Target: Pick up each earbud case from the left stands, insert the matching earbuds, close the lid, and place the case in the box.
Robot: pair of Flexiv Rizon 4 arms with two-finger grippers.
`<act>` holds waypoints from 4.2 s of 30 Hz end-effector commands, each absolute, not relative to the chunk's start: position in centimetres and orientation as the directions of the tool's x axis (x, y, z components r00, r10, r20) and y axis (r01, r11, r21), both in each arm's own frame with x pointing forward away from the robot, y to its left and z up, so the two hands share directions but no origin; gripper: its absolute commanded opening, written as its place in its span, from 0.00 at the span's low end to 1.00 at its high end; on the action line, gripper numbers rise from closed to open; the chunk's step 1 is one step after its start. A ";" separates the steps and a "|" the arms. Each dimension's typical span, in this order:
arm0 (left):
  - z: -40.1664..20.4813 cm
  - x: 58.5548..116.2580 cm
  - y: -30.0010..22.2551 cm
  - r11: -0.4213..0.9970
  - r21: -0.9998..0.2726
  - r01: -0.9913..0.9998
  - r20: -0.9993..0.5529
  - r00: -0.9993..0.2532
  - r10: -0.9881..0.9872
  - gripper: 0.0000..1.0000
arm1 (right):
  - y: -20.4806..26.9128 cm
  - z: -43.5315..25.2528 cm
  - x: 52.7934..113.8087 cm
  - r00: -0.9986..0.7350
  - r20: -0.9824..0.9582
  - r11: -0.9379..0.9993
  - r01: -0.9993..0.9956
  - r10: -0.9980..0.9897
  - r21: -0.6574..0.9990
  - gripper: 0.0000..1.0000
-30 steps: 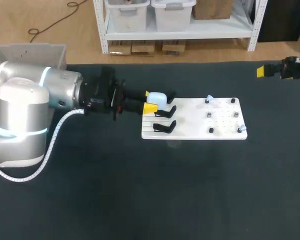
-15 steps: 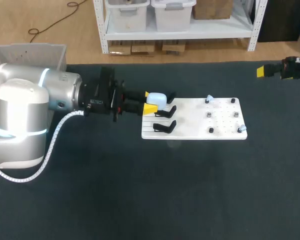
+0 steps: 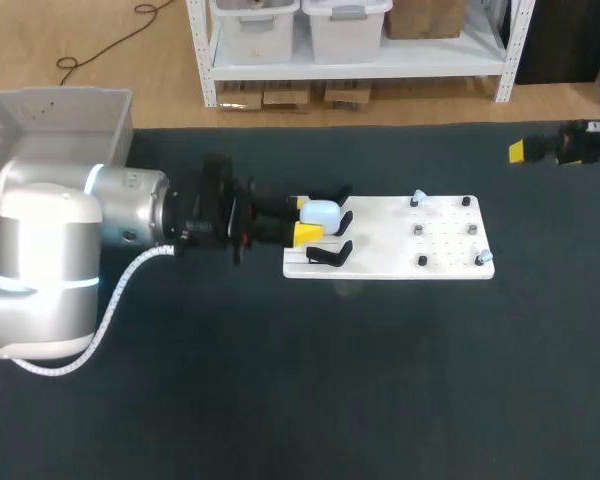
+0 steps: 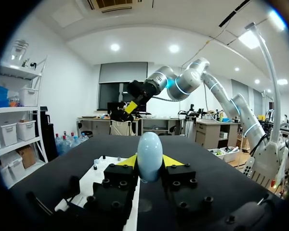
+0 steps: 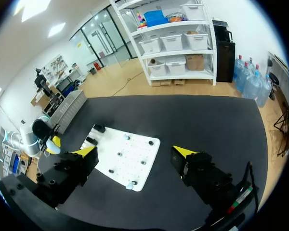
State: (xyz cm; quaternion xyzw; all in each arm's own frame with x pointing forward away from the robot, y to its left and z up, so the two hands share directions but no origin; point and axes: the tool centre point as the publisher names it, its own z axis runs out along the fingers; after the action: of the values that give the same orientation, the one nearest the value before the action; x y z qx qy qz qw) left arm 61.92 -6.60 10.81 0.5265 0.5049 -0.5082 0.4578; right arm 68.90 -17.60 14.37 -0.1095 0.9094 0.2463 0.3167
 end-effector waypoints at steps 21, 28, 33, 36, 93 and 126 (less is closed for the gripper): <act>9.6 62.5 -7.3 -0.106 -0.038 0.994 -0.999 -0.035 0.031 0.00 | -6.2 15.4 60.0 -0.745 -0.587 0.830 -0.517 -0.317 0.209 1.00; 9.6 63.0 -7.1 -0.114 -0.026 0.993 -0.999 -0.023 0.026 0.00 | -3.8 14.9 58.9 -0.767 -0.546 0.838 -0.508 -0.336 0.199 1.00; 9.6 63.2 -7.0 -0.119 -0.019 0.993 -1.000 -0.016 0.025 0.00 | -1.8 14.3 58.6 -0.781 -0.523 0.842 -0.501 -0.340 0.200 1.00; 9.6 63.2 -7.0 -0.119 -0.019 0.993 -1.000 -0.016 0.025 0.00 | -0.5 14.2 58.4 -0.787 -0.511 0.840 -0.502 -0.345 0.206 1.00; 9.6 63.2 -7.0 -0.119 -0.019 0.993 -1.000 -0.016 0.025 0.00 | 5.3 10.5 63.2 -0.844 -0.411 0.838 -0.473 -0.344 0.270 1.00; 9.8 63.2 -7.0 -0.126 0.025 0.992 -1.000 0.026 0.004 0.00 | 0.3 15.3 64.0 -0.789 -0.513 0.864 -0.477 -0.339 0.163 1.00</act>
State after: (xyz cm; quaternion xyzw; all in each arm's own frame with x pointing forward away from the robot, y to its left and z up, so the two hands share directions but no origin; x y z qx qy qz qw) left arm 63.18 -7.12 9.97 0.5379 0.4667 -0.5236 0.4677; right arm 65.40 1.72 14.21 -0.2260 0.9352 0.1569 0.2229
